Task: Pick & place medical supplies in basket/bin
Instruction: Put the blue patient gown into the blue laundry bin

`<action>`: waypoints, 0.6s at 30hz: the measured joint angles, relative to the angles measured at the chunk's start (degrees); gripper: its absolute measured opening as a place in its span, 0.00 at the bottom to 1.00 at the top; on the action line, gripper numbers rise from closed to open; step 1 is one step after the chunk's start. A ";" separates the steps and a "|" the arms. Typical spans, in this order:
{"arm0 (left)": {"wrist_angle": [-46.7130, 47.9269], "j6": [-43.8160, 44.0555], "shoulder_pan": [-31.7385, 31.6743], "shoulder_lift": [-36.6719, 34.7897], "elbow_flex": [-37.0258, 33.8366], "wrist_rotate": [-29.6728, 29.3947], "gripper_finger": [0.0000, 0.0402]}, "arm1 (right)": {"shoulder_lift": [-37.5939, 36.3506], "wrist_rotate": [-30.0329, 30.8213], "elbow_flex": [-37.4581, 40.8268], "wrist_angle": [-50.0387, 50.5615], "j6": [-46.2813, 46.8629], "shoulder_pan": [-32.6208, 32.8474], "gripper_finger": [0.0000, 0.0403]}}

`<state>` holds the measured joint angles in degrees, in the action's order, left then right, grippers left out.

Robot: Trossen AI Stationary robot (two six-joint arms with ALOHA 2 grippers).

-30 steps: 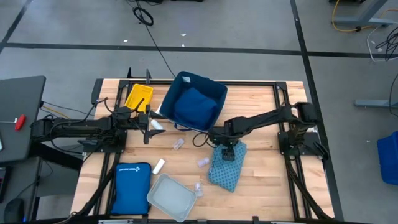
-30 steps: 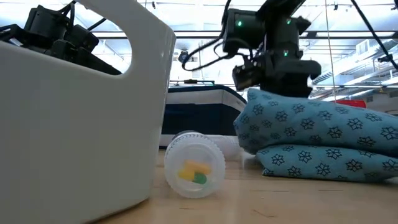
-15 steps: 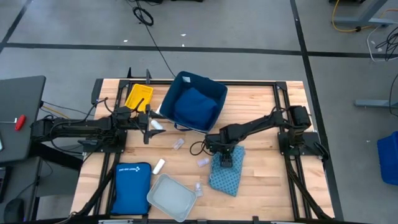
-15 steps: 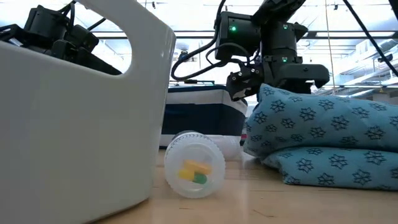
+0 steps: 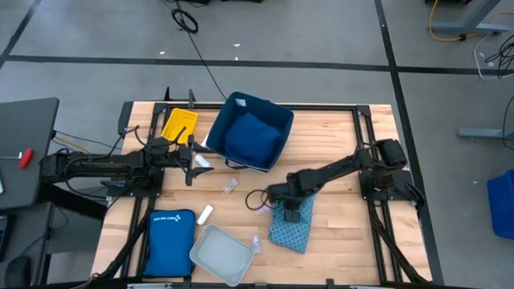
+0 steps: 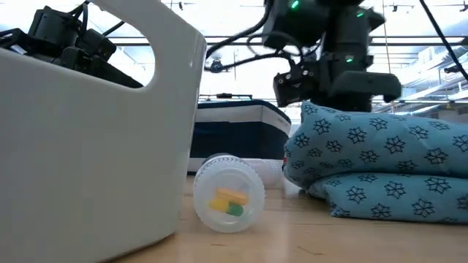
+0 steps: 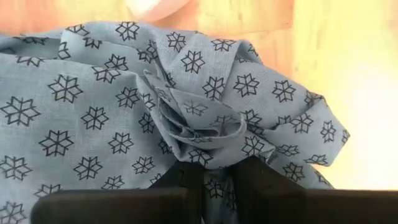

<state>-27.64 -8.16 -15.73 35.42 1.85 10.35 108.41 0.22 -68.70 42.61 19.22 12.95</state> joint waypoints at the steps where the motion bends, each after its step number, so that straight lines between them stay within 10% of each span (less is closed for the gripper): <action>1: 0.00 0.00 0.00 -0.01 0.00 0.00 0.73 | -1.01 1.46 0.22 0.09 1.05 0.68 0.10; 18: -0.45 0.00 0.00 0.00 0.00 0.00 0.73 | -14.40 29.83 -0.02 -5.60 7.72 11.32 0.10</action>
<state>-28.09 -8.16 -15.73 35.42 1.85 10.35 94.01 30.05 -68.73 37.02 26.94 24.27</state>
